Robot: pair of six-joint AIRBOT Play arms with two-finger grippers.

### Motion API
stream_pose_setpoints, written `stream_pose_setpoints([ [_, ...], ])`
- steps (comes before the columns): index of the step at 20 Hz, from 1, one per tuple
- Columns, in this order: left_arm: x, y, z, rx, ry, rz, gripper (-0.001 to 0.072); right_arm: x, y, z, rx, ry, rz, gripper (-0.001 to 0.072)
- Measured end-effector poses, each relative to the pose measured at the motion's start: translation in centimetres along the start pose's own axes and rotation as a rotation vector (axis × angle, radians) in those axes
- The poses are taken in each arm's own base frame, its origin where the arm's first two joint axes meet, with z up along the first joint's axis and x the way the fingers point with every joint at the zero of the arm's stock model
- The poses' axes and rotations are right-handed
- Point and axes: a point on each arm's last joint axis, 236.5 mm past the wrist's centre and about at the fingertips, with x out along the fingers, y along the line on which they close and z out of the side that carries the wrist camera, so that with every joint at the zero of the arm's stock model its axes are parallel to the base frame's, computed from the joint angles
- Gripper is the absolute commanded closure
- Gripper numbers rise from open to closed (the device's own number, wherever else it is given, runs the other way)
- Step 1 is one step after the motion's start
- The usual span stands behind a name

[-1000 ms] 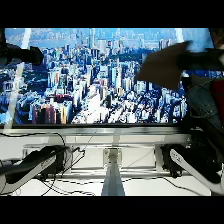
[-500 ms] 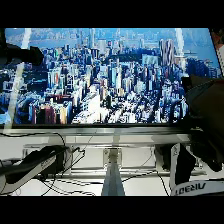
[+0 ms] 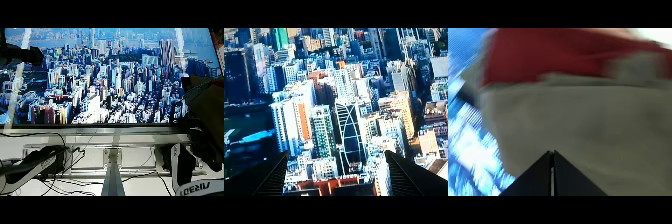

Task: Fold the clothes and pants, and hang the long-sleeved shirts on hangers.

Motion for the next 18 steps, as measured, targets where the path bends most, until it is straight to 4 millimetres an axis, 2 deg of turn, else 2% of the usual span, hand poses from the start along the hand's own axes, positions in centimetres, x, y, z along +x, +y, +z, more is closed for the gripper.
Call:
stream_pose_setpoints([
  [2, 0.0, 0.0, 0.0, 0.000, 0.000, 0.000, 0.0018, 0.7, 3.1, -0.5, -0.156, 0.031, 0.080, 0.0701],
  [5, 0.0, 0.0, 0.0, 0.000, 0.000, 0.000, 0.0018, 1.7, 6.4, -1.4, -0.338, 0.074, 0.145, 0.0701],
  [10, 0.0, 0.0, 0.0, 0.000, 0.000, 0.000, 0.0018, 2.0, 12.6, -4.4, -0.584, 0.133, 0.286, 0.0701],
  [14, 0.0, 0.0, 0.0, 0.000, 0.000, 0.000, 0.0018, 0.4, 18.3, -6.5, -0.752, 0.089, 0.437, 0.0700],
  [18, 0.0, 0.0, 0.0, 0.000, 0.000, 0.000, 0.0018, -2.4, 23.8, -7.1, -0.832, -0.046, 0.607, 0.0700],
])
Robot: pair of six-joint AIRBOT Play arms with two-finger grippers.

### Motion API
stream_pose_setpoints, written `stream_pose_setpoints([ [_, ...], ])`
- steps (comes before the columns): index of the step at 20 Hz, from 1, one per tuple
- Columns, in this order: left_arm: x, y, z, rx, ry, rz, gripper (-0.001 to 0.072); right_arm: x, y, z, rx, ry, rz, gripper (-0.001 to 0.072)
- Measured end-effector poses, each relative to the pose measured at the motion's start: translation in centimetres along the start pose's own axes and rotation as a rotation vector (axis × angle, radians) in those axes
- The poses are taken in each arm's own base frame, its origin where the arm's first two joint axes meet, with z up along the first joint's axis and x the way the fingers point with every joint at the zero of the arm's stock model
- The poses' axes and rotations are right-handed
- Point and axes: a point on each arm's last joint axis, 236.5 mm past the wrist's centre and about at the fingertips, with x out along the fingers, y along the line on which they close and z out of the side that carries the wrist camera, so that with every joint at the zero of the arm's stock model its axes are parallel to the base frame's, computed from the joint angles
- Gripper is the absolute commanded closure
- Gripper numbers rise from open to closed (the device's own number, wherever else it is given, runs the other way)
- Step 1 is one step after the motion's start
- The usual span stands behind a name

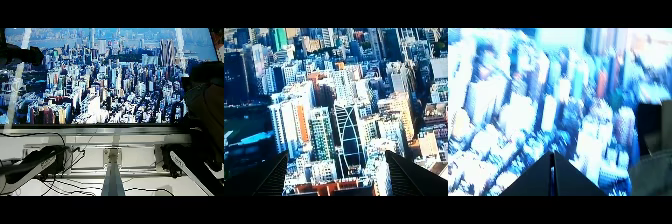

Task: Fold the clothes and pants, and hang the long-sleeved shirts on hangers.

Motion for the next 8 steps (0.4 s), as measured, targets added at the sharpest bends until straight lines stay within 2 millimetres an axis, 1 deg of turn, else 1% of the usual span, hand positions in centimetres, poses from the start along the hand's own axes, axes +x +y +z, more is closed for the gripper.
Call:
stream_pose_setpoints([
  [3, 0.0, 0.0, 0.0, 0.000, 0.000, 0.000, 0.0018, -0.2, 2.6, 2.8, -0.041, -0.119, 0.065, 0.0700],
  [4, 0.0, 0.0, 0.0, 0.000, 0.000, 0.000, 0.0018, -0.3, 3.2, 3.4, -0.046, -0.146, 0.084, 0.0700],
  [6, 0.0, 0.0, 0.0, 0.000, 0.000, 0.000, 0.0018, -0.6, 4.1, 4.3, -0.052, -0.185, 0.107, 0.0700],
  [8, 0.0, 0.0, 0.0, 0.000, 0.000, 0.000, 0.0018, -0.7, 4.6, 4.7, -0.053, -0.205, 0.124, 0.0699],
])
